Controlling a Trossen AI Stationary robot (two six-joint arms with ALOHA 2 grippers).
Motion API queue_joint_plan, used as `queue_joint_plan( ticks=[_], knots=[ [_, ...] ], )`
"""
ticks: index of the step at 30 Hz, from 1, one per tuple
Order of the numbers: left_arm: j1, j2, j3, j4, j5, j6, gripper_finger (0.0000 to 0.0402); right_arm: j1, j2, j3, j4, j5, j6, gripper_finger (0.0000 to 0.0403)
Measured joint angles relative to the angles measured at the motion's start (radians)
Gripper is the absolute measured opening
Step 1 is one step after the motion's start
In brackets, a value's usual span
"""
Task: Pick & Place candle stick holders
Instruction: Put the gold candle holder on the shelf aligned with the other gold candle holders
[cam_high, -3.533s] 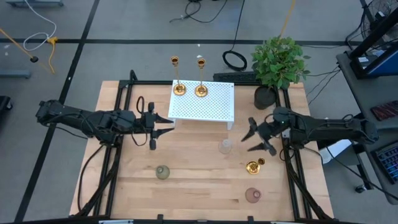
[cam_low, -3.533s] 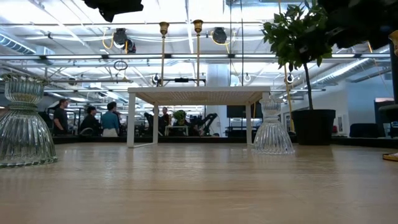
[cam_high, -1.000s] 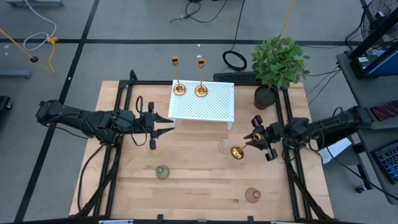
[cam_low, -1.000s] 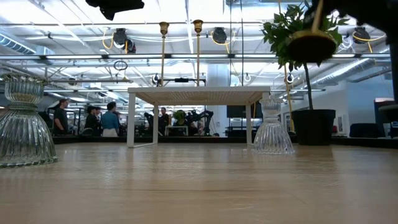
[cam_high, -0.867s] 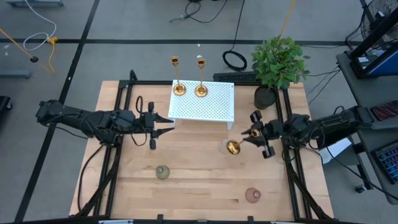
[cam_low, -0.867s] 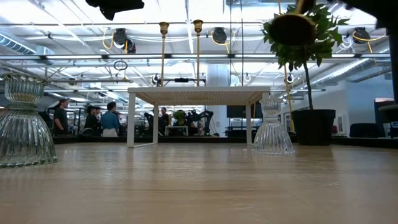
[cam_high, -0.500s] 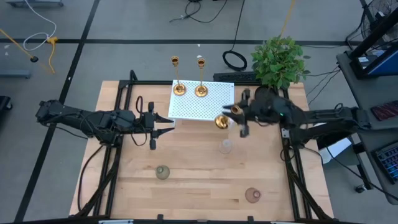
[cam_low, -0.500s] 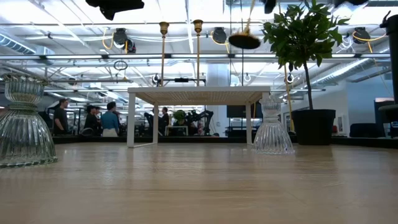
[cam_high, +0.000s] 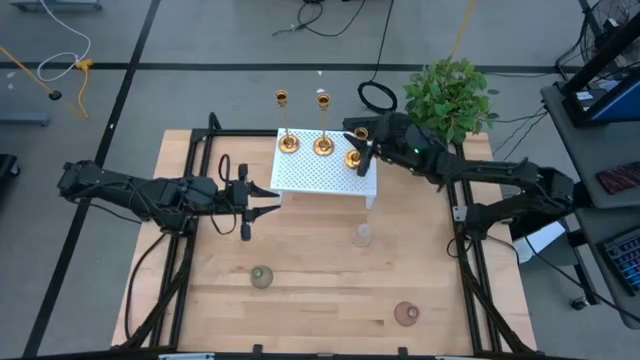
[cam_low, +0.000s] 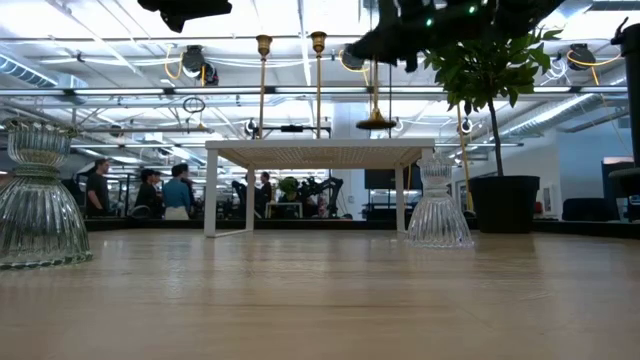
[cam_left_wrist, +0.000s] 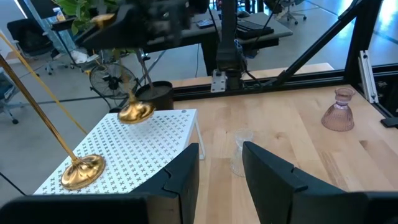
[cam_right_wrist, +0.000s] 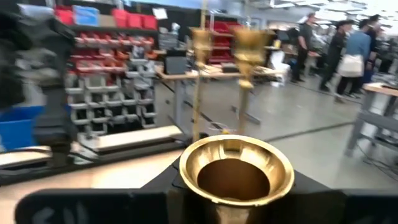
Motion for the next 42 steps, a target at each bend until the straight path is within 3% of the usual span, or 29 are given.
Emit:
queue_joint_plan(
  ticks=[15,27,42],
  knots=[
    [0.000,0.000,0.000,0.000,0.001,-0.004,0.0127,-0.140,0.130,0.000,0.086,0.001,0.034,0.0077],
    [0.000,0.000,0.000,0.000,0.001,-0.004,0.0127,-0.164,0.166,0.002,0.091,-0.005,0.061,0.0068],
    [0.000,0.000,0.000,0.000,0.002,-0.026,0.0127,-0.164,0.166,0.002,0.093,-0.004,0.045,0.0182]
  ],
)
